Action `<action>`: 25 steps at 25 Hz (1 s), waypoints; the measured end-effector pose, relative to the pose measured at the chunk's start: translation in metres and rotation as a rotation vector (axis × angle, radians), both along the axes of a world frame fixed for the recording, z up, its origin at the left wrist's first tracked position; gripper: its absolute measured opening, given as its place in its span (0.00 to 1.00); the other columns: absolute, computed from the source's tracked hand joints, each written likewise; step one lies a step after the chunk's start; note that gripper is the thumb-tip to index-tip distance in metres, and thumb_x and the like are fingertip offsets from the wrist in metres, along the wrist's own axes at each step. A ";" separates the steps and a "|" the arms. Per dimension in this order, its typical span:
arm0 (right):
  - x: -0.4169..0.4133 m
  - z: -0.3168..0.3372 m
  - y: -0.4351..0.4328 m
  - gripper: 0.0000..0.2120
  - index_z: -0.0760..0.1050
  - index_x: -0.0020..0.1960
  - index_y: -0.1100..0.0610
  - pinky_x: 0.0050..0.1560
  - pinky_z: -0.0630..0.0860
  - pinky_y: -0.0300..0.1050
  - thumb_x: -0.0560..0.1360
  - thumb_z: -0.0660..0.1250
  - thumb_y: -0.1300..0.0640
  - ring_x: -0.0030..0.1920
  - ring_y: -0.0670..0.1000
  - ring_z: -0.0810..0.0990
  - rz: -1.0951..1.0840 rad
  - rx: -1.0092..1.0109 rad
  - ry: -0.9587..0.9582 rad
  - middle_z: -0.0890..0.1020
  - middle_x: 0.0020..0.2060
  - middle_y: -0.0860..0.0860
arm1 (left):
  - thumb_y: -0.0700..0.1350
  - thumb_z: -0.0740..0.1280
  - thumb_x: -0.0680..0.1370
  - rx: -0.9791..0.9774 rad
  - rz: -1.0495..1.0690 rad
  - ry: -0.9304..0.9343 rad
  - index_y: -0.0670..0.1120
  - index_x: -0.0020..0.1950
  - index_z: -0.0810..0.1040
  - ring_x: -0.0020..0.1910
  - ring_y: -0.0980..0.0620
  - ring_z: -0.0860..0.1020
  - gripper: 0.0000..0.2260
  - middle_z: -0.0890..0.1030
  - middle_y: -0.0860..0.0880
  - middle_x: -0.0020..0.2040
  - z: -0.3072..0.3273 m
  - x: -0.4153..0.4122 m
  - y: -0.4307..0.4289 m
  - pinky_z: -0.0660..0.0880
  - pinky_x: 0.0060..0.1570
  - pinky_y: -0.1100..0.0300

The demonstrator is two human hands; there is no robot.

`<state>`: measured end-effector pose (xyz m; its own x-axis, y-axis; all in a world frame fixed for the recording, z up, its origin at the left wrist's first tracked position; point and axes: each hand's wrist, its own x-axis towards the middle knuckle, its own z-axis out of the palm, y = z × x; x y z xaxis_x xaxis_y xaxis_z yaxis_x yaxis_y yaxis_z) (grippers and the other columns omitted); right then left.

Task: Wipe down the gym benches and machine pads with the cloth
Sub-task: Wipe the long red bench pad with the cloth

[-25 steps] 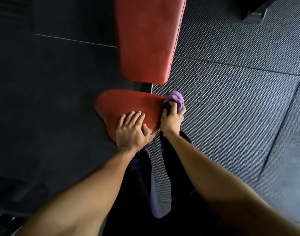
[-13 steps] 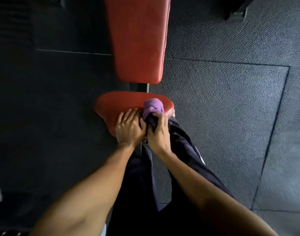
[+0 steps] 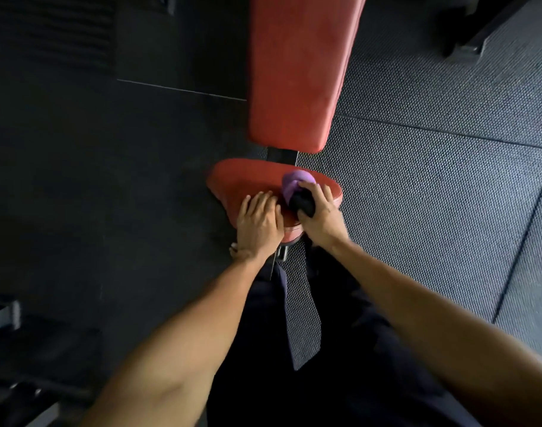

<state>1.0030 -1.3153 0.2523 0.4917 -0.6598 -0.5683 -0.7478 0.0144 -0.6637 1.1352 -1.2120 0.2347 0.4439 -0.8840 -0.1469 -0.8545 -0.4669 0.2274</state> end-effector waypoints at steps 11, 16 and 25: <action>0.049 0.017 -0.004 0.28 0.73 0.66 0.45 0.52 0.73 0.55 0.69 0.65 0.64 0.56 0.62 0.77 0.203 -0.040 0.023 0.73 0.58 0.49 | 0.44 0.57 0.83 -0.129 0.193 0.037 0.38 0.60 0.82 0.65 0.45 0.78 0.17 0.82 0.42 0.61 -0.005 0.008 0.021 0.67 0.72 0.47; 0.010 0.015 -0.012 0.32 0.68 0.69 0.46 0.45 0.75 0.53 0.69 0.66 0.67 0.60 0.61 0.75 0.194 -0.043 0.082 0.70 0.61 0.49 | 0.49 0.52 0.86 -0.165 0.299 0.120 0.40 0.65 0.79 0.71 0.42 0.72 0.21 0.78 0.41 0.68 -0.005 0.003 0.025 0.64 0.74 0.45; 0.011 0.047 0.002 0.22 0.70 0.65 0.46 0.51 0.79 0.56 0.75 0.72 0.45 0.47 0.47 0.78 0.168 -0.062 -0.036 0.72 0.58 0.41 | 0.47 0.55 0.85 -0.127 0.585 0.237 0.39 0.74 0.71 0.76 0.44 0.66 0.21 0.70 0.41 0.76 0.004 -0.012 0.029 0.60 0.77 0.49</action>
